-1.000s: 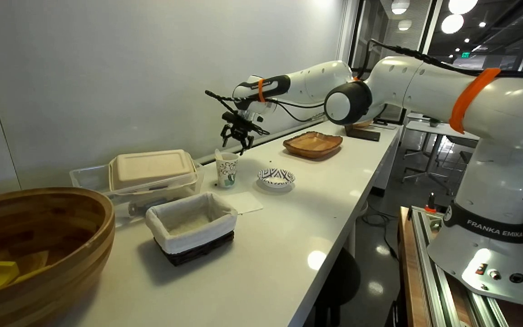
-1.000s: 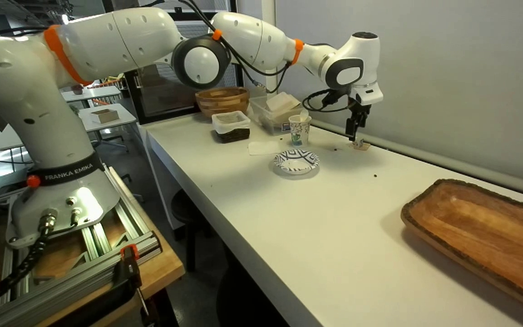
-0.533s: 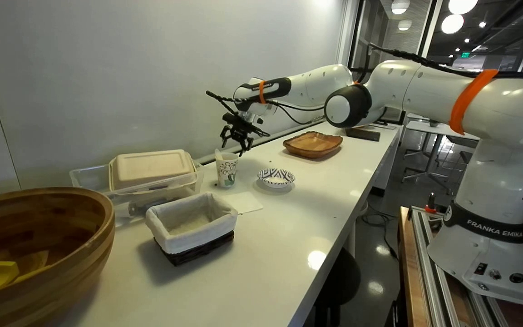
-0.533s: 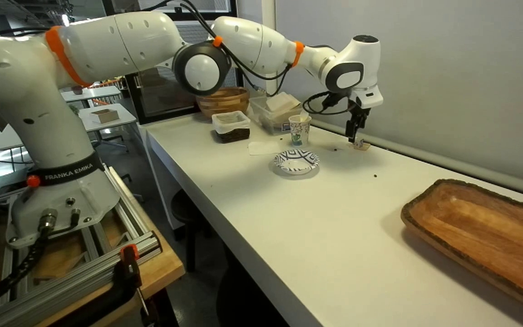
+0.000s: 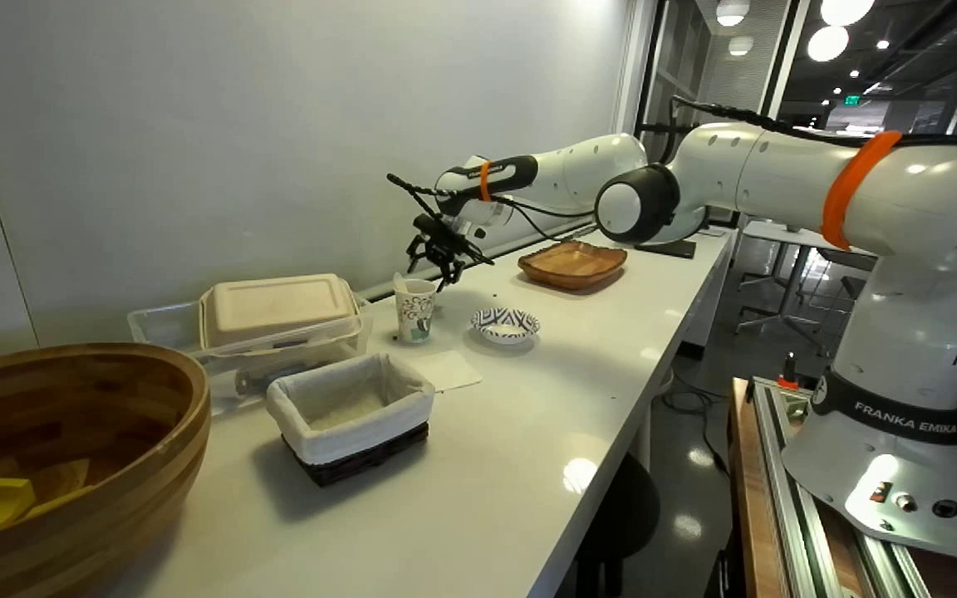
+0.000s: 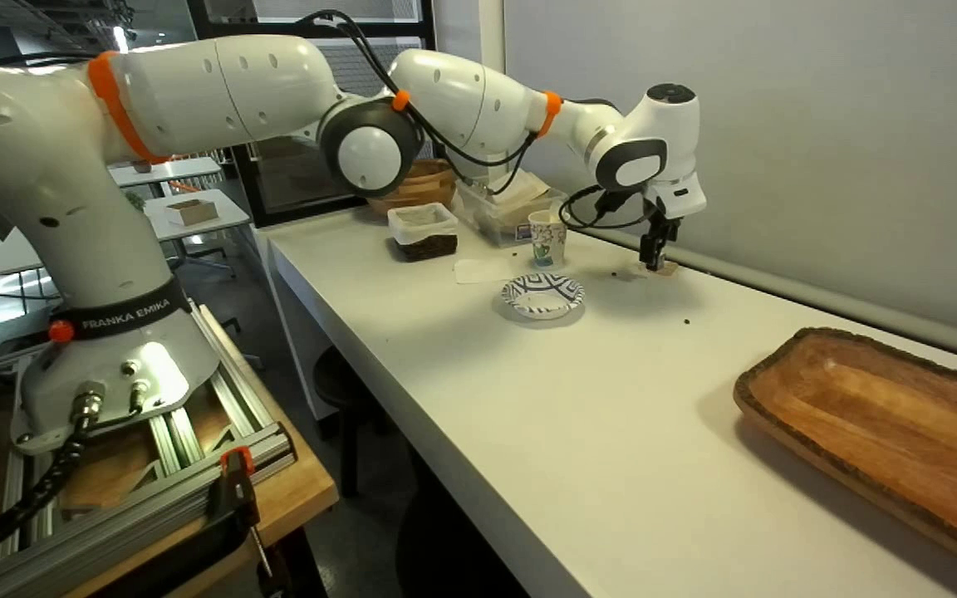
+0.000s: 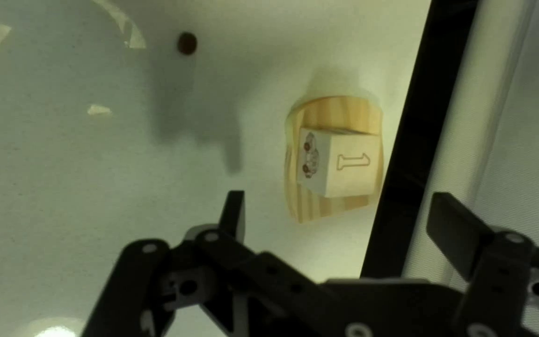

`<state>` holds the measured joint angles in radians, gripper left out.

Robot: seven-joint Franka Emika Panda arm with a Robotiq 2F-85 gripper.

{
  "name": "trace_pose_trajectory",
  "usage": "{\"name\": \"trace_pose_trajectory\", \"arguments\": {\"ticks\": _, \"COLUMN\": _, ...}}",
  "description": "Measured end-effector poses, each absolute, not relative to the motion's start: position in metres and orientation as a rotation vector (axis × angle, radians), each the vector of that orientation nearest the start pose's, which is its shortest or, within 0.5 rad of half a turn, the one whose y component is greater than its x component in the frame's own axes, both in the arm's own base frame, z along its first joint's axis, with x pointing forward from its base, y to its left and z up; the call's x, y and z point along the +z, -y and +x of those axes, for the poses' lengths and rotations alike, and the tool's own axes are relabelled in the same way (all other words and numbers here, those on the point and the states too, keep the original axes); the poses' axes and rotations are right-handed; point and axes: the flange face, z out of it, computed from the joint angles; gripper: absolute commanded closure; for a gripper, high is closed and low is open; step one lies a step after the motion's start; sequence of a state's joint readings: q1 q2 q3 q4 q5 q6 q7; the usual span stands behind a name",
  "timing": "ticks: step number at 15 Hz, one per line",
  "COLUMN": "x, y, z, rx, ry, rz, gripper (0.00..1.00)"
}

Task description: Move the wooden block forwards.

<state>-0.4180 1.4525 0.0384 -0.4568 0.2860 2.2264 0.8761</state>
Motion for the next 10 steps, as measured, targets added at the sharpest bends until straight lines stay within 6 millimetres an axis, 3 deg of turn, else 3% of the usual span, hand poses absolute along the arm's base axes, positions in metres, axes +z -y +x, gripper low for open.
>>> {"name": "trace_pose_trajectory", "arguments": {"ticks": 5, "x": 0.155, "y": 0.340, "z": 0.756, "rx": -0.311, "ry": -1.845, "rz": -1.989, "gripper": 0.00}}
{"name": "trace_pose_trajectory", "arguments": {"ticks": 10, "x": 0.164, "y": 0.345, "z": 0.761, "rx": -0.434, "ry": -1.810, "rz": -1.912, "gripper": 0.00}}
